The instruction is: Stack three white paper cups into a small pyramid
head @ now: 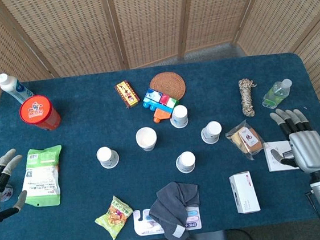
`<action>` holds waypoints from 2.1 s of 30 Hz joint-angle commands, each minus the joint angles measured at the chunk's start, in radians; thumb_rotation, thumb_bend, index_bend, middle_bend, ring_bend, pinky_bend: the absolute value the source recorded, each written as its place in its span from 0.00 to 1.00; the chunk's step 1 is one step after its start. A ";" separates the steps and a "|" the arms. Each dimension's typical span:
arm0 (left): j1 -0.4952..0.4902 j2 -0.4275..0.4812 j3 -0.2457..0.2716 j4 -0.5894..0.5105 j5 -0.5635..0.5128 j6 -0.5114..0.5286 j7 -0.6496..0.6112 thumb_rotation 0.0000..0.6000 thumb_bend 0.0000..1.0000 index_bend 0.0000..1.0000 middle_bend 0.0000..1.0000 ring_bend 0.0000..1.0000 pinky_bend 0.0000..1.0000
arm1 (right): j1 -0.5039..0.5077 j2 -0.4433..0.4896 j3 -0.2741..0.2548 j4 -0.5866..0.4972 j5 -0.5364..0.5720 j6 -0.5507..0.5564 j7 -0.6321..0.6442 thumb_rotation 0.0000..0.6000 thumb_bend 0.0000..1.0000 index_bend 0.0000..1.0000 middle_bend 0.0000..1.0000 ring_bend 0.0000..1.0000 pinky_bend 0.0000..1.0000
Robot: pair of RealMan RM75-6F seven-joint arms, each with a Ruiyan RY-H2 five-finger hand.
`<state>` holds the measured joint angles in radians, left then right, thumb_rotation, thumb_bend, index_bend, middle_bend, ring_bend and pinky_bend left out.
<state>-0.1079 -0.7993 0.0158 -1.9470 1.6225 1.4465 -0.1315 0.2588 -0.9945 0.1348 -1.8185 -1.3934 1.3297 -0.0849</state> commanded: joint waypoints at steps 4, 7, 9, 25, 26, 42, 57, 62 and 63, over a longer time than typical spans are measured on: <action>-0.022 0.014 0.003 -0.008 0.001 -0.040 0.002 1.00 0.49 0.00 0.00 0.00 0.00 | -0.002 0.003 -0.003 -0.004 -0.004 -0.002 0.014 1.00 0.33 0.07 0.00 0.00 0.00; -0.031 0.023 0.001 -0.016 0.011 -0.047 0.004 1.00 0.49 0.00 0.00 0.00 0.00 | -0.008 0.004 -0.004 -0.006 -0.011 0.008 0.018 1.00 0.33 0.07 0.00 0.00 0.00; -0.039 0.029 -0.002 -0.021 0.014 -0.054 0.008 1.00 0.49 0.00 0.00 0.00 0.00 | -0.010 0.005 -0.004 -0.007 -0.012 0.012 0.023 1.00 0.33 0.07 0.00 0.00 0.00; -0.209 0.060 -0.051 -0.053 -0.058 -0.307 0.179 1.00 0.49 0.00 0.00 0.00 0.06 | -0.011 0.018 -0.004 -0.029 -0.009 0.005 0.011 1.00 0.33 0.07 0.00 0.00 0.00; -0.219 0.052 -0.055 -0.055 -0.071 -0.320 0.209 1.00 0.49 0.00 0.00 0.00 0.07 | -0.012 0.019 -0.005 -0.030 -0.008 0.005 0.010 1.00 0.33 0.07 0.00 0.00 0.00; -0.405 -0.143 -0.092 0.005 -0.324 -0.583 0.389 1.00 0.49 0.00 0.00 0.00 0.10 | -0.070 0.058 -0.021 -0.057 -0.015 0.070 0.028 1.00 0.33 0.07 0.00 0.00 0.00; -0.533 -0.332 -0.114 0.148 -0.476 -0.671 0.429 1.00 0.49 0.00 0.00 0.00 0.11 | -0.092 0.080 -0.017 -0.051 -0.002 0.082 0.057 1.00 0.33 0.07 0.00 0.00 0.00; -0.577 -0.393 -0.122 0.199 -0.514 -0.695 0.430 1.00 0.49 0.00 0.00 0.00 0.12 | -0.093 0.083 -0.012 -0.051 0.009 0.078 0.058 1.00 0.33 0.07 0.00 0.00 0.00; -0.584 -0.404 -0.122 0.210 -0.520 -0.699 0.431 1.00 0.49 0.00 0.00 0.00 0.12 | -0.093 0.084 -0.012 -0.052 0.011 0.076 0.057 1.00 0.33 0.07 0.00 0.00 0.00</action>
<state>-0.6798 -1.1896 -0.1040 -1.7506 1.1130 0.7564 0.2981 0.1661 -0.9110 0.1224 -1.8699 -1.3824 1.4065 -0.0274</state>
